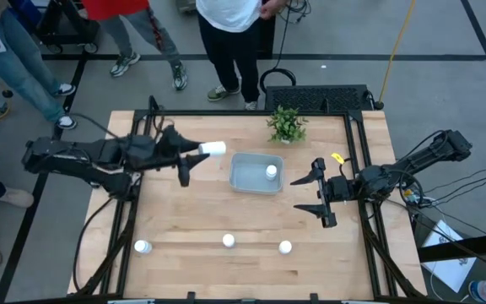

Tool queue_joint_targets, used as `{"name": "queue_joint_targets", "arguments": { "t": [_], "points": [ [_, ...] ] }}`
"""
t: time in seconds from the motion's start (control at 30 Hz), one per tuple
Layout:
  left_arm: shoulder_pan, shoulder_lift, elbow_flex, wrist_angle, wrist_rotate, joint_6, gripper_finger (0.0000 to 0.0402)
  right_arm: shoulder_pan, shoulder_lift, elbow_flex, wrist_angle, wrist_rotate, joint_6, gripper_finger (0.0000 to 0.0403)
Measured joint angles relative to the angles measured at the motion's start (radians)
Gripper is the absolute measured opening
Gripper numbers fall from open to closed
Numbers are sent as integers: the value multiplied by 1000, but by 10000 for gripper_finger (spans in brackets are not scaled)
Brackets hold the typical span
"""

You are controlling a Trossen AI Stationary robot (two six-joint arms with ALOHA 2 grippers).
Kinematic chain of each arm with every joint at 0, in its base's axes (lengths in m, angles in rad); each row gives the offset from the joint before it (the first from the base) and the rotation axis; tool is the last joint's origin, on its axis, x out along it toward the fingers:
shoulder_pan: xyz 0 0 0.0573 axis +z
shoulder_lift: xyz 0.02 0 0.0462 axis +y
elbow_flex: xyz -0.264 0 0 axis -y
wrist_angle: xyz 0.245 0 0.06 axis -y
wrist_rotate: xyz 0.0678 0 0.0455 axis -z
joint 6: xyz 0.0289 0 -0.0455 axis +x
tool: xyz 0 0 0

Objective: Pick and place pill bottles into a basket
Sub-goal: Put the white medicine bottle into the gray bin

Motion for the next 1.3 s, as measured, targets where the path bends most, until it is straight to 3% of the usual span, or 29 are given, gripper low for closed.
{"name": "queue_joint_targets", "arguments": {
  "t": [0.3, 0.47, 0.87, 1.3],
  "points": [
    [189, 132, 166, -94, 224, 40, 166, 0, 0, 0, 0, 0, -1, 279],
    [229, 251, 280, -154, 347, 86, 166, 0, 0, 0, 0, 0, 0, 279],
    [307, 550, 525, -422, 462, 162, 166, 0, 0, 0, -1, 0, 0, 279],
    [358, 777, 531, -508, 518, 202, 166, 0, 0, 0, -1, 0, 0, 279]
  ]
}}
